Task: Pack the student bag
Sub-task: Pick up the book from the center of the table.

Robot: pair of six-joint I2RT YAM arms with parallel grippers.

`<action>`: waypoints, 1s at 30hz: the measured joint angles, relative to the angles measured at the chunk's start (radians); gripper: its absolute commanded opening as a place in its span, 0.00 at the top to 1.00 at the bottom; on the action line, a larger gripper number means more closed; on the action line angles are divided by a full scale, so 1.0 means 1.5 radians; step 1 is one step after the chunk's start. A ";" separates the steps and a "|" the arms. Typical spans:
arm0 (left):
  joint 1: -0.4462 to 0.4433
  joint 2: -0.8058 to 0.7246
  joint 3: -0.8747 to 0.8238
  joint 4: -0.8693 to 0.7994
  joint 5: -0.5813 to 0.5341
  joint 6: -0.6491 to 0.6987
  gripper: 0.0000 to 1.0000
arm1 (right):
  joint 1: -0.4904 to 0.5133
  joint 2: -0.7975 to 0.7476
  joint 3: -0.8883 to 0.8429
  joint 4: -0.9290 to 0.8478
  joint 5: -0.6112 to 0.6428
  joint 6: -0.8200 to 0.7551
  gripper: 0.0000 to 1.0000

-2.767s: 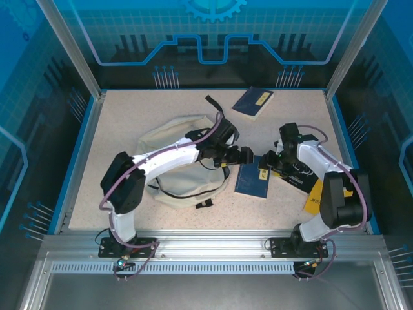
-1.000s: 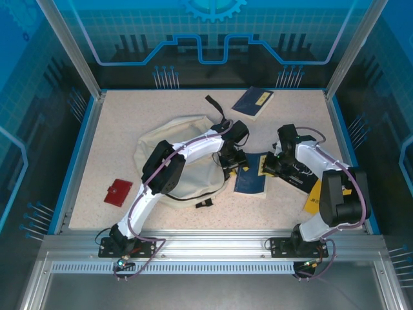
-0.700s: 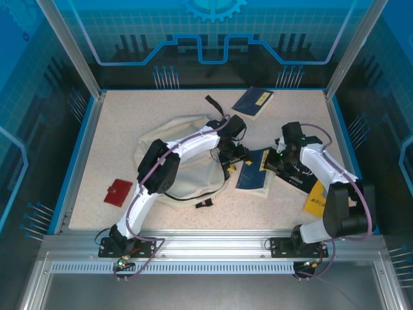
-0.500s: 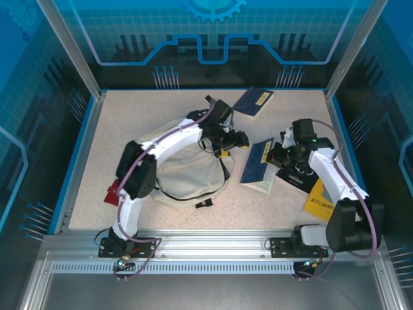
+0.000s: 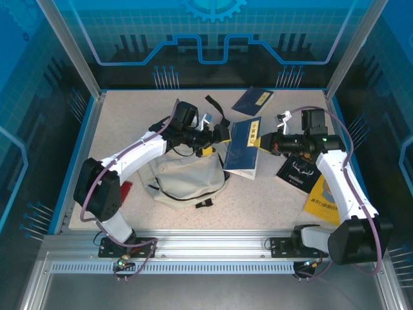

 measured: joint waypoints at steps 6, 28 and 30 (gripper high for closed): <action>0.000 -0.010 -0.037 0.110 0.061 -0.047 0.01 | 0.016 0.000 0.012 0.017 -0.063 0.020 1.00; 0.011 -0.050 -0.097 0.317 0.130 -0.160 0.84 | 0.025 0.035 0.036 0.011 -0.041 0.027 0.81; 0.010 -0.064 -0.097 0.305 0.115 -0.160 0.87 | 0.025 0.037 0.036 0.004 -0.025 0.030 0.55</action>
